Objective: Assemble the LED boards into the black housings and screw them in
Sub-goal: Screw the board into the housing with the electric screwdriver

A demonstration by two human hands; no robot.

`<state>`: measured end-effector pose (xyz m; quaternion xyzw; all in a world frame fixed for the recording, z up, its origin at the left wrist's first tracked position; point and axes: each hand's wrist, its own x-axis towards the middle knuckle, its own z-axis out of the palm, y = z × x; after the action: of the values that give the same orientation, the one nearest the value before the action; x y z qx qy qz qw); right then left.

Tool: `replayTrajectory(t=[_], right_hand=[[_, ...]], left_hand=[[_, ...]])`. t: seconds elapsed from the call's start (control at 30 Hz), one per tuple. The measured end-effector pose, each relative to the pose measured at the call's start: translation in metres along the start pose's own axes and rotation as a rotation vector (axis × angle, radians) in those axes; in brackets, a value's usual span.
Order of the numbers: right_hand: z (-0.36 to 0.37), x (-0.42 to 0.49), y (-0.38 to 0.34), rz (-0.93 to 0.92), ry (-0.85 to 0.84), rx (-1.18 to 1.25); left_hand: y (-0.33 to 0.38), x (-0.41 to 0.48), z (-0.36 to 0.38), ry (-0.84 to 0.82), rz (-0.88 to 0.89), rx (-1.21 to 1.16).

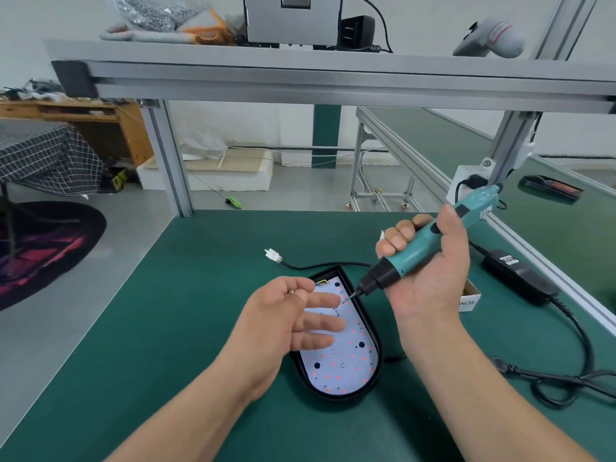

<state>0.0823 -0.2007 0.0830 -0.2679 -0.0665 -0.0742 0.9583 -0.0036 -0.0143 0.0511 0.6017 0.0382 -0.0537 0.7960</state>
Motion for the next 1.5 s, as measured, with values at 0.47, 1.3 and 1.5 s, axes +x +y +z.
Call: replayTrajectory(t=[0.47, 1.3, 1.5], right_hand=[[0.0066, -0.0053, 0.0022, 0.015, -0.037, 0.003], [0.0079, -0.0076, 0.0024, 0.015, -0.049, 0.000], [0.0084, -0.0086, 0.0021, 0.010, -0.046, 0.012]], left_hand=[[-0.0031, 0.0014, -0.0048, -0.041, -0.049, 0.003], [-0.0044, -0.0024, -0.0026, -0.134, -0.062, 0.048], [-0.0039, -0.0047, -0.0003, -0.075, -0.010, 0.043]])
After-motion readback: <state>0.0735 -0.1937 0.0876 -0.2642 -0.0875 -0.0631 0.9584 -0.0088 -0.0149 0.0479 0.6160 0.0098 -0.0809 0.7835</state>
